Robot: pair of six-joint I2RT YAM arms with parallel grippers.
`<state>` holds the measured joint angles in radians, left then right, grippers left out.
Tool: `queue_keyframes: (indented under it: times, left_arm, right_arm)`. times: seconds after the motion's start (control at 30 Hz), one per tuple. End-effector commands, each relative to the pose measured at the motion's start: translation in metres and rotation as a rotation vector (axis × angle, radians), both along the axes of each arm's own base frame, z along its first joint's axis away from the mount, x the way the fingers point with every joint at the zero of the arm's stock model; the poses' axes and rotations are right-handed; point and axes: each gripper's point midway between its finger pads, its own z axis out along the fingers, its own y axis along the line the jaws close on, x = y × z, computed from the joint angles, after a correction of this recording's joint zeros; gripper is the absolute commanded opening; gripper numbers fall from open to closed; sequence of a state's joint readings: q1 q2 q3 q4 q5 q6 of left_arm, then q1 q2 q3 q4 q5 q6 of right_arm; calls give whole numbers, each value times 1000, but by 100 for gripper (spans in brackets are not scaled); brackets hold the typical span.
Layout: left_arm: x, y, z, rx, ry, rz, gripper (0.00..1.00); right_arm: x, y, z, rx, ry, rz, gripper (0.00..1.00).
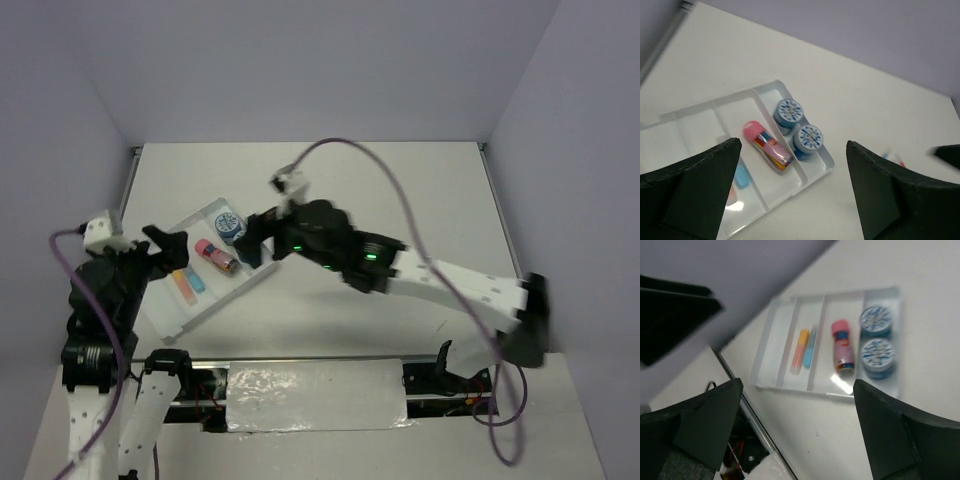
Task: Sort the stationery into containers
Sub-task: Place the pen in the storage box, then pick up the pen from the center of the board.
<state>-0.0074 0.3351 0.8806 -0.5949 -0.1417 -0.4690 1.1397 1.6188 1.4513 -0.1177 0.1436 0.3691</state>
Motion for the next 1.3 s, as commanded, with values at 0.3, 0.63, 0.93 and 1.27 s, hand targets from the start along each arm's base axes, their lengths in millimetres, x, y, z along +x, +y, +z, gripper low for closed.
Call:
queue_keyframes:
  times: [0.3, 0.63, 0.93, 1.27]
  left_arm:
    - [158, -258, -41, 237, 274, -672, 98]
    - [173, -337, -230, 580, 671, -788, 71]
    - [172, -355, -241, 561, 641, -882, 70]
    - [186, -376, -256, 550, 643, -915, 58]
  right_arm:
    - [-42, -324, 6, 43, 3, -598, 100]
    - [-75, -364, -13, 42, 51, -585, 100]
    - [-67, -332, -22, 13, 40, -496, 100]
    - [-62, -339, -20, 48, 21, -549, 100]
